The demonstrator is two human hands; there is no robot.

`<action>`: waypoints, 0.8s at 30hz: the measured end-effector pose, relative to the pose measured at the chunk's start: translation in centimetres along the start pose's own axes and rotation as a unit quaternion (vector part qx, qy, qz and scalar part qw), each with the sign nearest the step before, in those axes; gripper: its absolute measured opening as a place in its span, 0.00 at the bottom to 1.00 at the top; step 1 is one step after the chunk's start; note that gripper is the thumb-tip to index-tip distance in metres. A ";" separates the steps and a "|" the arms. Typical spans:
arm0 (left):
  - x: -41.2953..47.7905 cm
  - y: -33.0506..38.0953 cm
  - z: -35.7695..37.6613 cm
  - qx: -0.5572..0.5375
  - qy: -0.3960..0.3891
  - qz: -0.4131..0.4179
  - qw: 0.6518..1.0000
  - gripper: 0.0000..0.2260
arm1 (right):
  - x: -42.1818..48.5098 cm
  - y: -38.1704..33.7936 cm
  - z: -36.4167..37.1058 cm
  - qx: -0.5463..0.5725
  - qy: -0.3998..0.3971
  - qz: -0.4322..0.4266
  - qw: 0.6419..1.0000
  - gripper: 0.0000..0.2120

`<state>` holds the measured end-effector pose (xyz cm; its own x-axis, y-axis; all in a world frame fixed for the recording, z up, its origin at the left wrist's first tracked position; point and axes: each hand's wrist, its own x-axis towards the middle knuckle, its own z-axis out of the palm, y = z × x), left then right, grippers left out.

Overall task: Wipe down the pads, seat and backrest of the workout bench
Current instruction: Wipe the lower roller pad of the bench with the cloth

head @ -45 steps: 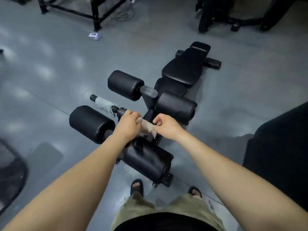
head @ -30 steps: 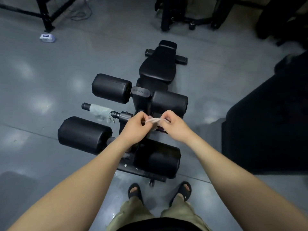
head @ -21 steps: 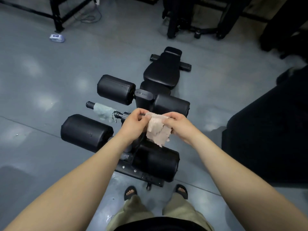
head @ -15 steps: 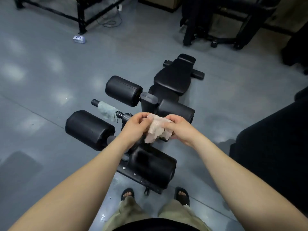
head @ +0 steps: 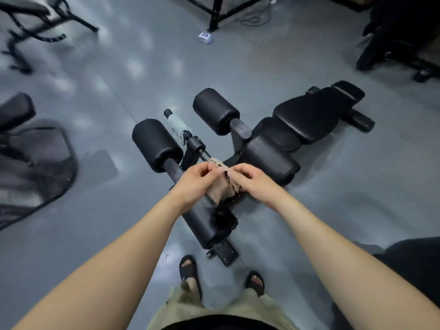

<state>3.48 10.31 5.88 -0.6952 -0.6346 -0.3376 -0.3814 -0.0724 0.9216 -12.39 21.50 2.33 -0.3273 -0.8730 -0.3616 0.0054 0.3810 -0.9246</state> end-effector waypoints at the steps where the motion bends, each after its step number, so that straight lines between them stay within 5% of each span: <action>1: -0.2 0.1 -0.3 -0.004 0.005 -0.002 1.000 0.11 | -0.1 -0.1 0.2 -0.007 -0.012 -0.006 1.000 0.06; 10: -1.5 -0.4 -3.3 -0.034 -0.003 -0.035 0.999 0.09 | -0.1 0.0 0.7 -0.002 0.147 0.064 0.987 0.08; 15: -2.0 -0.9 -4.4 -0.059 -0.029 -0.023 0.998 0.20 | 0.3 0.2 3.1 -0.057 0.202 0.025 0.977 0.08; 17: -2.3 -1.6 -4.8 -0.063 -0.018 -0.027 0.998 0.21 | 0.1 0.0 4.2 -0.032 0.172 0.011 0.985 0.01; 21: -2.9 -2.7 -5.2 -0.102 0.000 -0.050 0.994 0.19 | -0.3 -0.3 6.3 -0.011 -0.007 0.015 1.000 0.09; 24: -3.3 -3.4 -5.9 -0.081 0.017 -0.056 0.995 0.17 | -0.1 0.0 7.4 -0.049 -0.044 0.007 0.998 0.08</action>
<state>10.71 8.09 5.06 -0.6322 -0.6410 -0.4352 -0.3495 -0.2654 0.8986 -5.35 19.30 1.52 -0.2439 -0.8890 -0.3876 -0.0853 0.4178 -0.9045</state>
